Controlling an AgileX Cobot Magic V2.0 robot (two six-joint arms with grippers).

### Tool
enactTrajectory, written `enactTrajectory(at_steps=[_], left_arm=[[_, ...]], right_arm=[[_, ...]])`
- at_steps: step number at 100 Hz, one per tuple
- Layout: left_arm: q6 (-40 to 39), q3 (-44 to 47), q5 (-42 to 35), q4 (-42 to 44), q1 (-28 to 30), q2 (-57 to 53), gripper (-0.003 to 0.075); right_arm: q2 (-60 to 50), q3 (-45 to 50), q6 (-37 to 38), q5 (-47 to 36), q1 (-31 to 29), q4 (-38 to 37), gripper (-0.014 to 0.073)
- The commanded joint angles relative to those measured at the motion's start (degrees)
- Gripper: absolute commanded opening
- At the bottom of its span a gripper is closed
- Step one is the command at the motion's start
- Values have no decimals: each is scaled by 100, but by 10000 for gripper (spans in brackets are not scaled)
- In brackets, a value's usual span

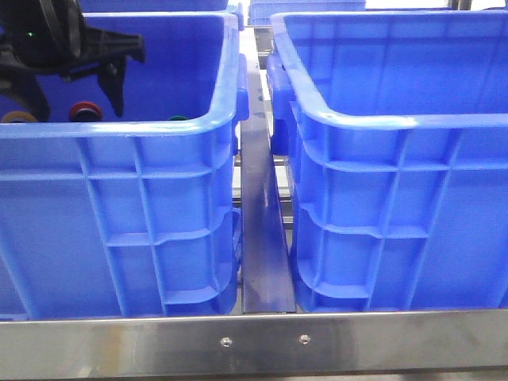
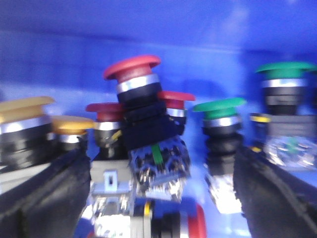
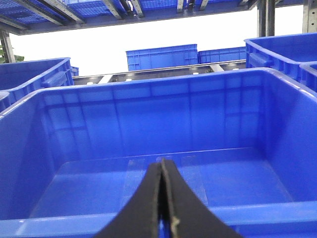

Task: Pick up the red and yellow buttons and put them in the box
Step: 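Lower the left gripper into the button bin and grasp a red-capped button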

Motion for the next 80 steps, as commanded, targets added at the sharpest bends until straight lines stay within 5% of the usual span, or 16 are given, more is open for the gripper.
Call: enactTrajectory(at_steps=[1, 49, 63, 80], left_arm=[[-143, -210, -288, 181, -19, -150, 545], [-195, -351, -317, 302, -19, 258, 520], [-198, -364, -283, 413, -19, 258, 385], [-198, -364, -248, 436, -19, 258, 126]], right_arm=[[-143, -88, 0, -473, 9, -61, -97], [-143, -88, 0, -473, 9, -61, -97], [-143, -88, 0, -473, 9, -61, -97], [-143, -88, 0, -473, 9, -61, -97]])
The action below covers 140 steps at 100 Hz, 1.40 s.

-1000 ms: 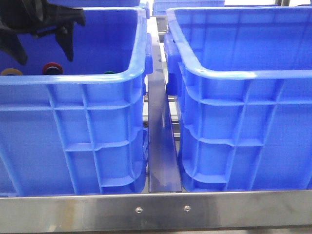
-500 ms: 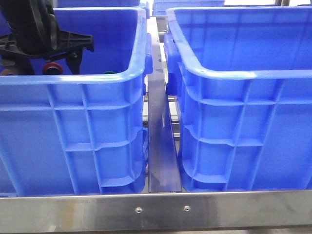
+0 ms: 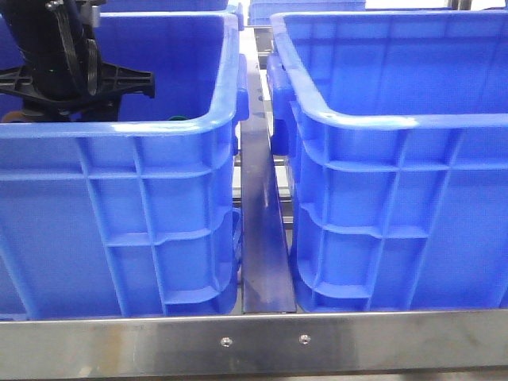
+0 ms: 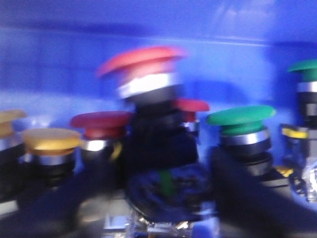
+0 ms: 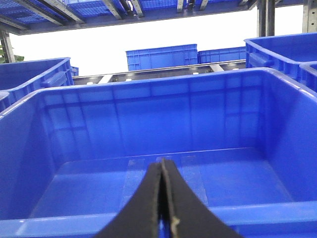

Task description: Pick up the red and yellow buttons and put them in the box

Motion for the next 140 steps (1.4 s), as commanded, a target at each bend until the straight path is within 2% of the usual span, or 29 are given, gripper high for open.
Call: enactTrajectory(at_steps=[1, 12, 28, 44, 59, 77, 91, 112, 140], left_arm=[[-54, -192, -176, 150, -19, -270, 116], [-54, -192, -120, 171, -19, -280, -21], [23, -192, 45, 196, -19, -458, -19], [544, -192, 368, 170, -98, -883, -19], [1191, -135, 596, 194, -326, -1388, -19], [1381, 303, 570, 183, -662, -2252, -19], [1472, 694, 547, 173, -1129, -2966, -19], [1719, 1015, 220, 173, -2189, -3770, -19], [2019, 1015, -316, 173, -3608, -3796, -19]], right_arm=[[-143, -88, 0, -473, 9, -61, -97], [-143, -88, 0, -473, 9, -61, -97], [-143, -88, 0, -473, 9, -61, -97], [-143, -88, 0, -473, 9, -61, -97], [-143, -88, 0, -473, 9, -61, -97], [-143, -88, 0, -473, 9, -61, -97], [-143, -88, 0, -473, 9, -61, -97], [-143, -88, 0, -473, 9, -61, -97], [-143, -88, 0, -473, 9, -61, -97]])
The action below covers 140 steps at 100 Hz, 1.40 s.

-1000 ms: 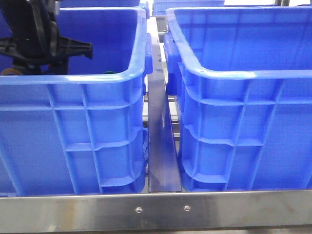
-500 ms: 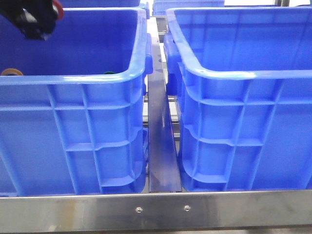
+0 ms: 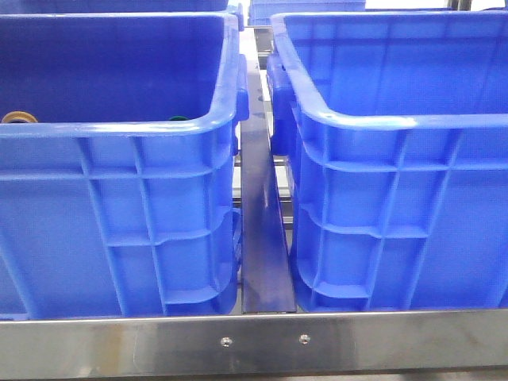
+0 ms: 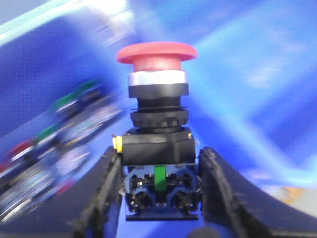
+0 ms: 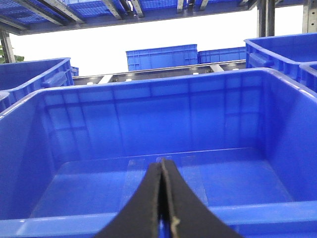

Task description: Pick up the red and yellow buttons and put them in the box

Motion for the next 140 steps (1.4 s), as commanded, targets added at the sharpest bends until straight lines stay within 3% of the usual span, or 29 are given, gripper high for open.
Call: enactTrajectory(at_steps=[1, 24, 59, 84, 109, 125, 140], left_arm=[[126, -138, -569, 121, -379, -79, -19], [154, -138, -890, 169, -850, 106, -19], [154, -138, -890, 126, -861, 206, -19], [154, -138, -878, 126, -861, 206, -19], [154, -138, -878, 126, -861, 206, -19], [154, -138, -878, 126, -861, 206, -19], [154, -138, -878, 126, -861, 206, -19]], right_arm=[[-143, -88, 0, -473, 9, -61, -97], [-143, -88, 0, -519, 9, -61, -97], [-143, -345, 25, -887, 9, -61, -97], [128, -1976, 513, 1439, 9, -54, -97], [1477, -3789, 513, 3535, 9, 205, -97], [2383, -4433, 513, 4126, 9, 981, -97], [2956, -4532, 488, 4034, 9, 1262, -95]])
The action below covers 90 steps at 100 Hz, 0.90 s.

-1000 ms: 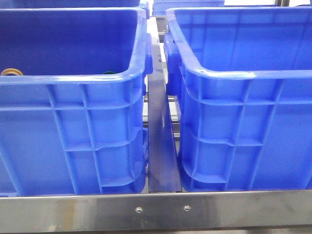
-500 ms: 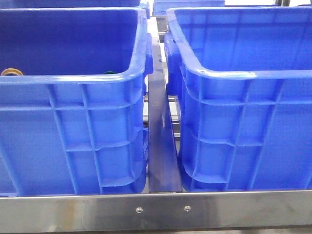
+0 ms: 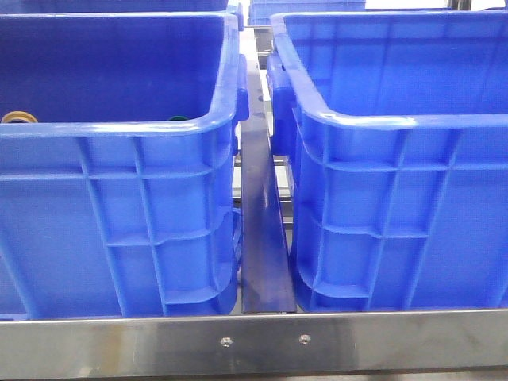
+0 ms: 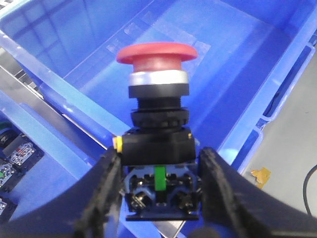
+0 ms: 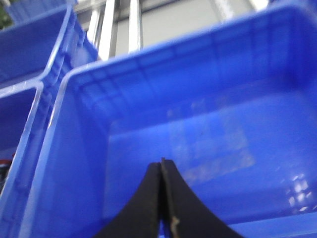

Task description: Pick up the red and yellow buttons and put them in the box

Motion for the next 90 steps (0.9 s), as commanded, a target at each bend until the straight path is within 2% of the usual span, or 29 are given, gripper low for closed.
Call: enactTrajectory(at_steps=[1, 6, 13, 20, 30, 39, 47, 54, 73, 90], left_arm=[[-7, -186, -354, 118, -36, -128, -19], [-7, -186, -354, 118, -36, -128, -19], [-7, -186, -354, 118, -36, -128, -19], [-7, -186, -354, 118, -36, -128, -19], [-7, -186, -354, 118, -36, -128, -19], [-7, -186, -354, 118, -36, -128, -19], [-7, -186, -354, 118, -36, -128, -19], [-7, -186, -345, 118, -36, -128, -19], [-7, -186, -345, 118, -36, -128, -19], [-7, -186, -345, 118, -36, -128, -19]], right_arm=[[381, -212, -28, -404, 9, 158, -95], [504, -212, -61, -405, 9, 158, -82], [629, -212, -61, -405, 9, 177, -13], [699, -212, -61, -405, 9, 292, 115], [705, -212, -61, -399, 9, 625, 351], [705, -212, -61, -387, 9, 1014, 489], [705, -212, -133, -389, 9, 1489, 510], [708, -212, -557, -389, 9, 2063, 510], [1029, -212, -2581, -87, 9, 4459, 510], [1822, -212, -4413, 782, 9, 6487, 510]])
